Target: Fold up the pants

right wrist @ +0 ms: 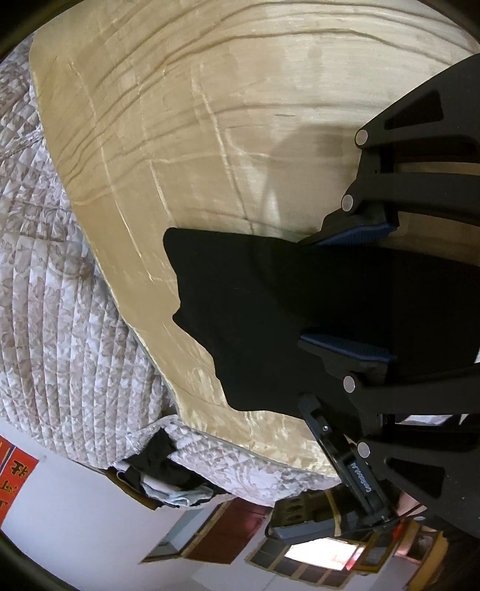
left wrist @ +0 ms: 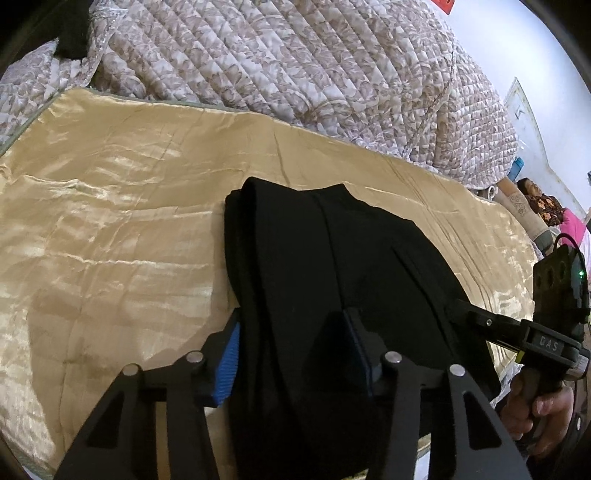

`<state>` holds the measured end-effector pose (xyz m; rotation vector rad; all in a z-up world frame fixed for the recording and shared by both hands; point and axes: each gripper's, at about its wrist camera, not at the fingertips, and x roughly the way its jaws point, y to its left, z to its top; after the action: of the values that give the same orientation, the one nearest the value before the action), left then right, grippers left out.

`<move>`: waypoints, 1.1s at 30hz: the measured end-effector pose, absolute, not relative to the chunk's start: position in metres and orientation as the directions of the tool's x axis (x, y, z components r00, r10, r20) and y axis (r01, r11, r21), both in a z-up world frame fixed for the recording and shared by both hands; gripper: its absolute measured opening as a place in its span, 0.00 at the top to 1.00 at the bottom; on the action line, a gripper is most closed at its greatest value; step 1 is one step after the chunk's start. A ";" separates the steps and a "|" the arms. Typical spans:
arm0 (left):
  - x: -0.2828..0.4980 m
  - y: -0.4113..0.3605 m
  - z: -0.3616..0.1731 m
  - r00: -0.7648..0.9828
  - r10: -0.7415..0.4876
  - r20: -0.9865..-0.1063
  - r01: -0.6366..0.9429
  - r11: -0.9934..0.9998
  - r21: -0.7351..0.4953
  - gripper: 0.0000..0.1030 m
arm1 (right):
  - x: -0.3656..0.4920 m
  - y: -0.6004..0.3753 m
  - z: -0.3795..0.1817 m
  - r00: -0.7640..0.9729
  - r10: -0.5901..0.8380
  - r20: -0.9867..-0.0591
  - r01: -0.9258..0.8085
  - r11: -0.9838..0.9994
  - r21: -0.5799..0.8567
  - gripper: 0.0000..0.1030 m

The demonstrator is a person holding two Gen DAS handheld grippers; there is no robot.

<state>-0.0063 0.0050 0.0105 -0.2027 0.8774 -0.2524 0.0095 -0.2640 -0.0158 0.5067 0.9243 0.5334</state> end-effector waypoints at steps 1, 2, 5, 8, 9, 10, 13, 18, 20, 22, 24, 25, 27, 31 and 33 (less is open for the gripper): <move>-0.007 0.004 0.011 0.615 -0.294 -0.732 0.136 0.954 -0.269 0.49 | 0.010 -0.265 -0.016 0.494 0.627 -0.603 -0.209 0.759 0.617 0.57; -0.007 0.003 0.010 0.616 -0.288 -0.733 0.136 0.956 -0.260 0.49 | 0.010 -0.265 -0.016 0.496 0.626 -0.602 -0.208 0.759 0.617 0.58; -0.007 0.001 0.011 0.619 -0.280 -0.734 0.133 0.958 -0.253 0.53 | 0.014 -0.263 -0.017 0.498 0.620 -0.606 -0.207 0.764 0.611 0.59; -0.008 -0.003 0.015 0.625 -0.272 -0.731 0.139 0.961 -0.239 0.60 | 0.018 -0.262 -0.018 0.510 0.604 -0.613 -0.197 0.775 0.600 0.67; -0.009 -0.005 0.016 0.628 -0.271 -0.729 0.145 0.962 -0.233 0.64 | 0.019 -0.263 -0.019 0.510 0.606 -0.610 -0.189 0.771 0.608 0.71; -0.009 -0.007 0.018 0.631 -0.269 -0.728 0.149 0.962 -0.227 0.65 | 0.018 -0.264 -0.018 0.510 0.607 -0.610 -0.185 0.770 0.611 0.75; -0.010 -0.009 0.024 0.637 -0.265 -0.724 0.153 0.964 -0.217 0.72 | 0.015 -0.260 -0.010 0.523 0.592 -0.613 -0.199 0.784 0.587 0.82; -0.010 -0.011 0.035 0.646 -0.265 -0.716 0.161 0.964 -0.212 0.75 | 0.011 -0.256 0.006 0.541 0.597 -0.592 -0.220 0.780 0.585 0.84; -0.009 -0.013 0.038 0.647 -0.267 -0.715 0.165 0.964 -0.211 0.75 | 0.010 -0.254 0.012 0.542 0.600 -0.588 -0.231 0.779 0.582 0.84; -0.008 -0.012 0.043 0.651 -0.269 -0.710 0.170 0.963 -0.208 0.76 | 0.010 -0.251 0.018 0.545 0.599 -0.587 -0.241 0.782 0.575 0.84; -0.004 -0.010 0.050 0.659 -0.270 -0.702 0.175 0.963 -0.206 0.76 | 0.011 -0.248 0.023 0.543 0.609 -0.578 -0.251 0.774 0.581 0.84; -0.002 -0.009 0.053 0.662 -0.270 -0.699 0.176 0.963 -0.206 0.76 | 0.011 -0.248 0.025 0.543 0.611 -0.576 -0.255 0.773 0.581 0.84; 0.008 -0.006 0.060 0.671 -0.269 -0.691 0.178 0.963 -0.201 0.76 | 0.015 -0.245 0.031 0.544 0.613 -0.574 -0.265 0.774 0.575 0.84; 0.037 0.001 0.069 0.688 -0.256 -0.679 0.182 0.967 -0.180 0.76 | 0.039 -0.238 0.044 0.545 0.617 -0.568 -0.294 0.775 0.559 0.84; 0.058 0.006 0.070 0.694 -0.247 -0.677 0.179 0.969 -0.171 0.76 | 0.060 -0.232 0.050 0.543 0.619 -0.567 -0.302 0.775 0.555 0.84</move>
<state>0.0585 0.0064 0.0703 -0.0939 0.7684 -0.2380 0.0597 -0.2321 0.0498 0.4212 0.8300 0.5659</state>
